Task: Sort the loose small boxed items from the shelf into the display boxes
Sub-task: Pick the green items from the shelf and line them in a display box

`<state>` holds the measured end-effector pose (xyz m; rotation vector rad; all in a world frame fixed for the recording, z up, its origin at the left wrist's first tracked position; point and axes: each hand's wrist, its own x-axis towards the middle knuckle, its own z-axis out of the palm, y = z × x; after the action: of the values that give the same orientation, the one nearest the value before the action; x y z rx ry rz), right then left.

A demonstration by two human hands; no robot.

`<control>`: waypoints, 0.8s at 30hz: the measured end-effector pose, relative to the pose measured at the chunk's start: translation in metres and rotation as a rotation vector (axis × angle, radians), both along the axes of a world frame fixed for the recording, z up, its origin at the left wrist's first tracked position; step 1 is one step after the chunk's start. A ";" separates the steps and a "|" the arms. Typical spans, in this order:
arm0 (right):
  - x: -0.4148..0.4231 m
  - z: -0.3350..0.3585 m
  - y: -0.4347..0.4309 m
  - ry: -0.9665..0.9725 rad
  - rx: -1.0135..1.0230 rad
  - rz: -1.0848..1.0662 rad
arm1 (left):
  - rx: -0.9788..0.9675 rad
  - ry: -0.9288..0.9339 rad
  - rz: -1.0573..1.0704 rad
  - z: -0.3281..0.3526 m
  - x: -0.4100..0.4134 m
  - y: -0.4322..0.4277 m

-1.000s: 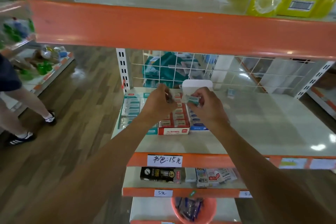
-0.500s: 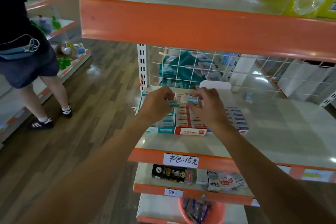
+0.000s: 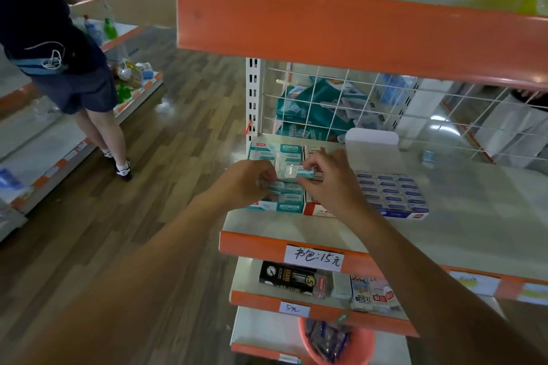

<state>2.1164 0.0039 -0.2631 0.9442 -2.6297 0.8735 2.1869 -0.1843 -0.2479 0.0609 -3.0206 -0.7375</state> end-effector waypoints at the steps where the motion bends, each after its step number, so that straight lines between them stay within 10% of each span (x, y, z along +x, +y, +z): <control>1: 0.000 -0.001 -0.001 -0.006 0.016 0.005 | -0.035 0.018 -0.002 -0.001 0.000 -0.001; 24: 0.004 -0.006 -0.012 -0.070 0.154 0.065 | -0.187 0.102 -0.038 -0.014 -0.003 -0.008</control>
<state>2.1206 -0.0077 -0.2687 1.0608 -2.7730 0.7388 2.1835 -0.1923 -0.2620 -0.0381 -2.9835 -0.4420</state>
